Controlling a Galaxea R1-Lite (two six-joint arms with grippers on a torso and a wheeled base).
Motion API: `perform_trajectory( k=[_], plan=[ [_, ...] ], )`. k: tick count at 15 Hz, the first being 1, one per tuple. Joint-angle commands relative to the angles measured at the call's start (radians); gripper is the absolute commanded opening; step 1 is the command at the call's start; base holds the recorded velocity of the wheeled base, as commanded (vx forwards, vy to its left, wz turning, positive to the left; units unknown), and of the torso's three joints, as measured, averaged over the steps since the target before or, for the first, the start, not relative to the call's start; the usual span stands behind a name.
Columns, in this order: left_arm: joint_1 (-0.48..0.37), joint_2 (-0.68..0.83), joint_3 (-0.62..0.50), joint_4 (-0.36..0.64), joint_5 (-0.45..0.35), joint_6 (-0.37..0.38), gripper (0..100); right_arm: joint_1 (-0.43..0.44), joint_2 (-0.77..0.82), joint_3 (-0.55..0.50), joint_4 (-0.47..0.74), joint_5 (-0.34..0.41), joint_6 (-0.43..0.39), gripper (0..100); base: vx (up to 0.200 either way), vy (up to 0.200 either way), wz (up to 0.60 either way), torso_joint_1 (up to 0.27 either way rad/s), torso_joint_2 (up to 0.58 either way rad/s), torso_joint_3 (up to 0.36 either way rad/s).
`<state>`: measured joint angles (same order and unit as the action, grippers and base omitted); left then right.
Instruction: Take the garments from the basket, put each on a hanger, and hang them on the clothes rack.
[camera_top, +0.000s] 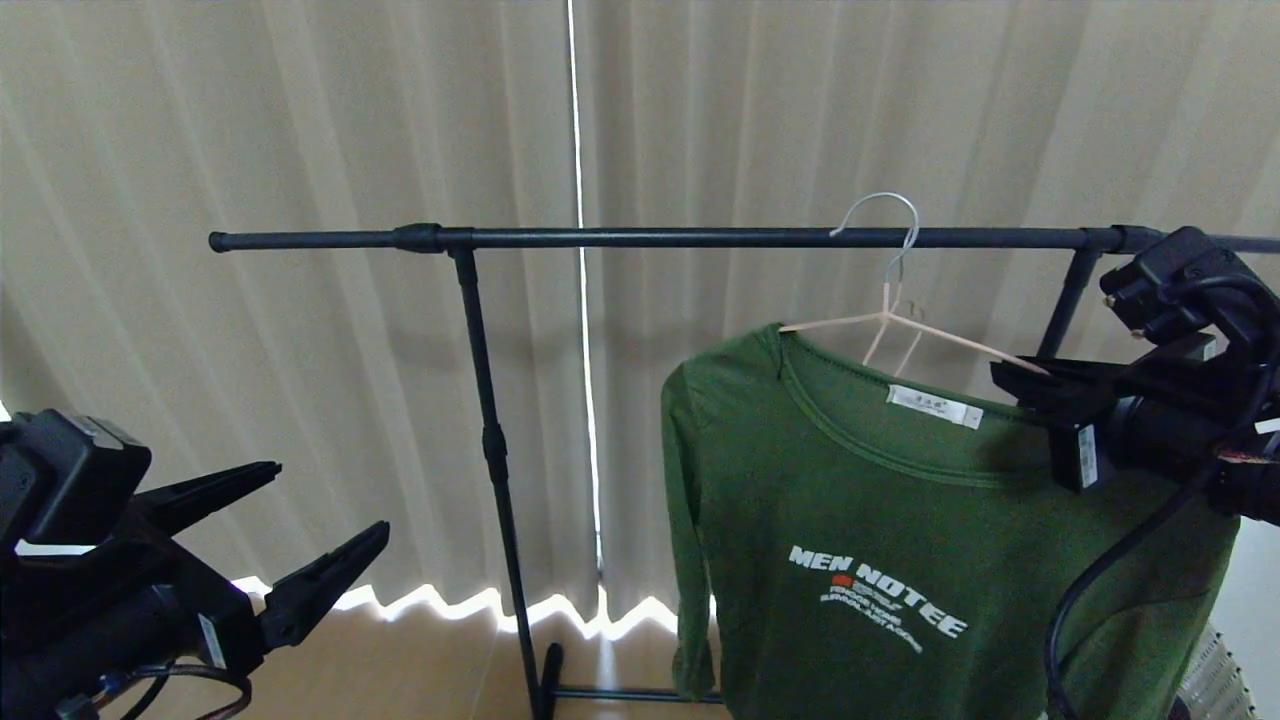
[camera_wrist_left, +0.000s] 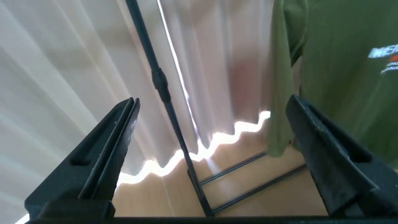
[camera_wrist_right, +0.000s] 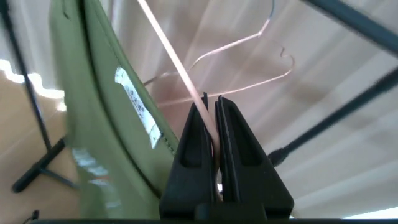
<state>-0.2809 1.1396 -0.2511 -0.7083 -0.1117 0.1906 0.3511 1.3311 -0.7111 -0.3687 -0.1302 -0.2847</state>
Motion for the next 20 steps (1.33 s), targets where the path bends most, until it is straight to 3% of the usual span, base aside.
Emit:
perform_trajectory(
  k=[1, 14, 20],
  plan=[
    [0.000, 0.002, 0.001, 0.000, 0.001, 0.001, 100, 0.000, 0.002, 0.002, 0.001, 0.000, -0.001, 0, 0.200, 0.000, 0.00, 0.022, 0.00, 0.002],
    [0.000, -0.012, 0.003, 0.000, 0.000, 0.006, 100, -0.017, 0.007, 0.002, 0.001, 0.000, -0.001, 0, 0.015, 0.000, 0.00, 0.001, 0.00, 0.000],
    [0.000, -0.018, 0.004, 0.000, 0.000, 0.006, 100, -0.035, 0.152, -0.085, -0.001, -0.017, 0.045, 0, 0.000, 0.000, 0.00, 0.000, 0.00, 0.000]
  ],
)
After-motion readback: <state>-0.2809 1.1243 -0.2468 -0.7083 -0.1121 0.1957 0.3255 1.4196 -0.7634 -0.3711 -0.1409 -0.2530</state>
